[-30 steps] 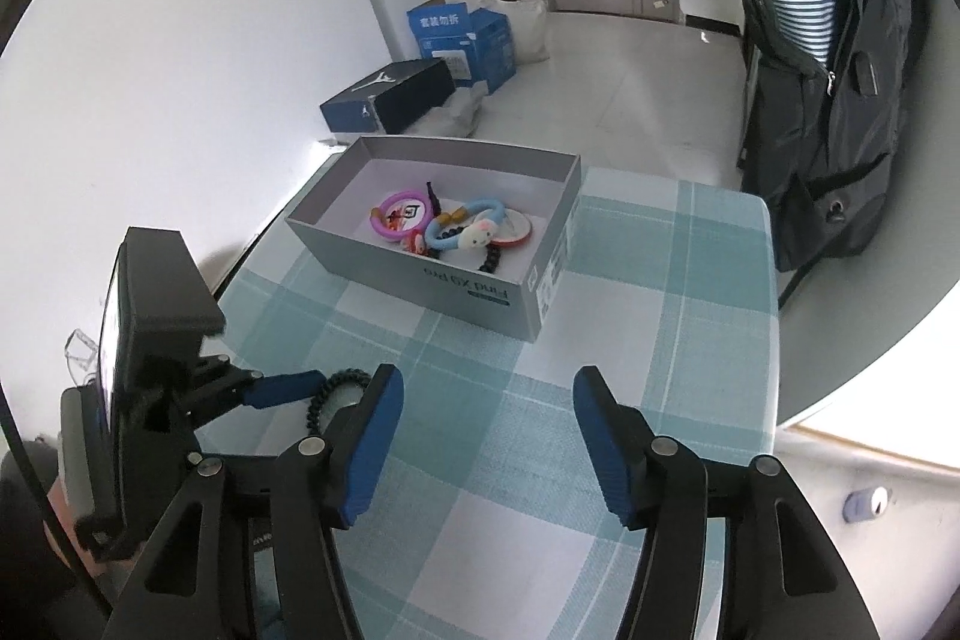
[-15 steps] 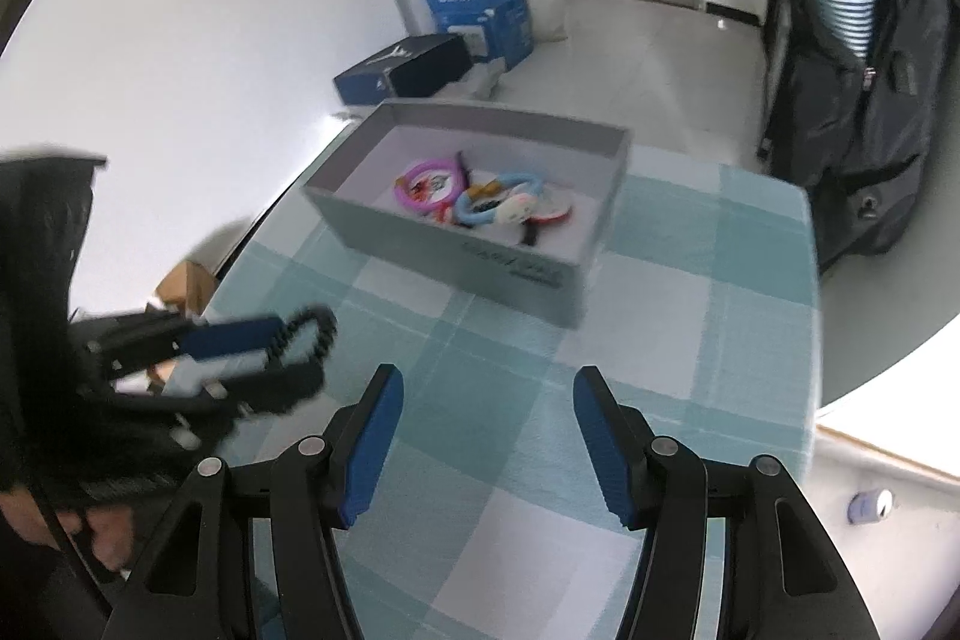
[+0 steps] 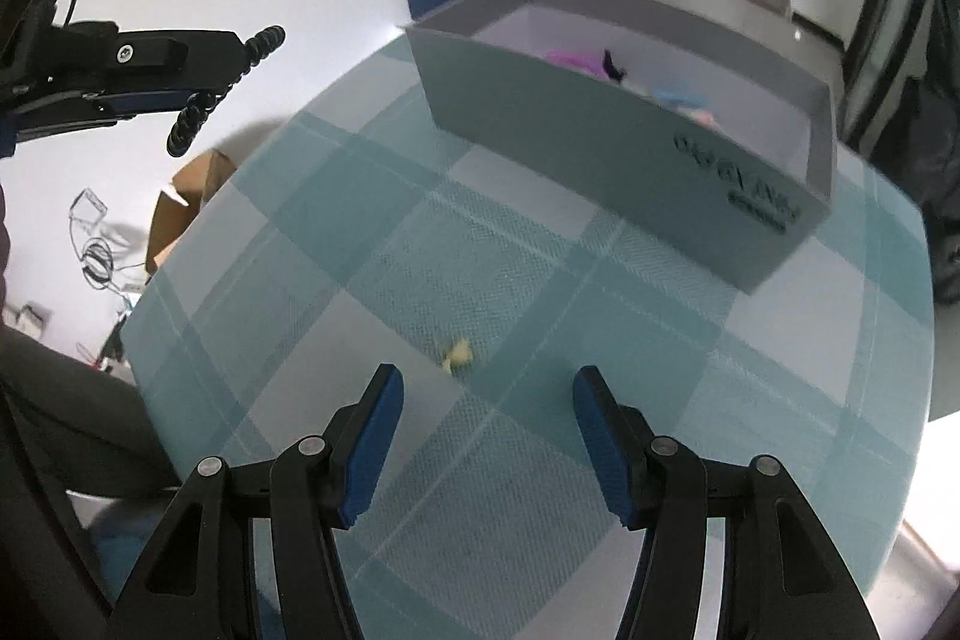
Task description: Organize jewelry
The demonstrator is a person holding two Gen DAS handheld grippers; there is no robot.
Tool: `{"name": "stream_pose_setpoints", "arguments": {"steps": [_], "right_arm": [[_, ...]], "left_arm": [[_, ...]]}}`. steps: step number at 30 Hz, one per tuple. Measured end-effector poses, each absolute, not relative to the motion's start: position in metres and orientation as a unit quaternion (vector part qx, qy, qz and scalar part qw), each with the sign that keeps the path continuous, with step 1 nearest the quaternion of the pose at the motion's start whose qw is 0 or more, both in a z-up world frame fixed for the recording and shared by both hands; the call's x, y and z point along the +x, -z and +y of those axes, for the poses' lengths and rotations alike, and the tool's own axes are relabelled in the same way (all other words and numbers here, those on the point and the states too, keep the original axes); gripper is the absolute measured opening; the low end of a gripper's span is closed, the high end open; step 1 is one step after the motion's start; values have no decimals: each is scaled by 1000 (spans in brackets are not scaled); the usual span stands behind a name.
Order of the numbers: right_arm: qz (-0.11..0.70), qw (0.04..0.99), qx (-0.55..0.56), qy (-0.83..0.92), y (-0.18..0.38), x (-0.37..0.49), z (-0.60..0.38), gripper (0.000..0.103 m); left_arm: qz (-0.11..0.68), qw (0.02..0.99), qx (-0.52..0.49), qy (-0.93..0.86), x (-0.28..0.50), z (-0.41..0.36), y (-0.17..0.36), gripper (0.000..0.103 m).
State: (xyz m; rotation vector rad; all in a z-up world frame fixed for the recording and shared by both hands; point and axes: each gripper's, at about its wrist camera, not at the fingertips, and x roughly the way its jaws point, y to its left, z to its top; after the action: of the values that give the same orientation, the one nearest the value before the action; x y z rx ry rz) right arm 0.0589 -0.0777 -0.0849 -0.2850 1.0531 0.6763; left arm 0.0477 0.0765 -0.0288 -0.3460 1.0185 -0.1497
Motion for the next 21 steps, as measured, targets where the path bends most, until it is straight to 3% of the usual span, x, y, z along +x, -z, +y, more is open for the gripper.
{"name": "stream_pose_setpoints", "arguments": {"steps": [2,5,7,10,11,21], "right_arm": [[489,805,-131,-310,86,61,-75,57],[484,809,-135,-305,85,64,-70,41],[481,810,-142,-303,85,63,-67,39],[472,812,-179,-293,86,58,-58,24],[469,812,-188,-292,85,56,-58,12],[467,814,-169,-302,74,58,-67,11]], "left_arm": [[485,856,-164,71,47,79,28,39],[485,856,-166,73,46,81,27,39],[484,856,-166,72,46,83,26,39],[481,858,-165,71,45,85,24,39],[480,859,-163,70,45,86,24,39],[474,865,-153,67,47,82,19,39]]}}
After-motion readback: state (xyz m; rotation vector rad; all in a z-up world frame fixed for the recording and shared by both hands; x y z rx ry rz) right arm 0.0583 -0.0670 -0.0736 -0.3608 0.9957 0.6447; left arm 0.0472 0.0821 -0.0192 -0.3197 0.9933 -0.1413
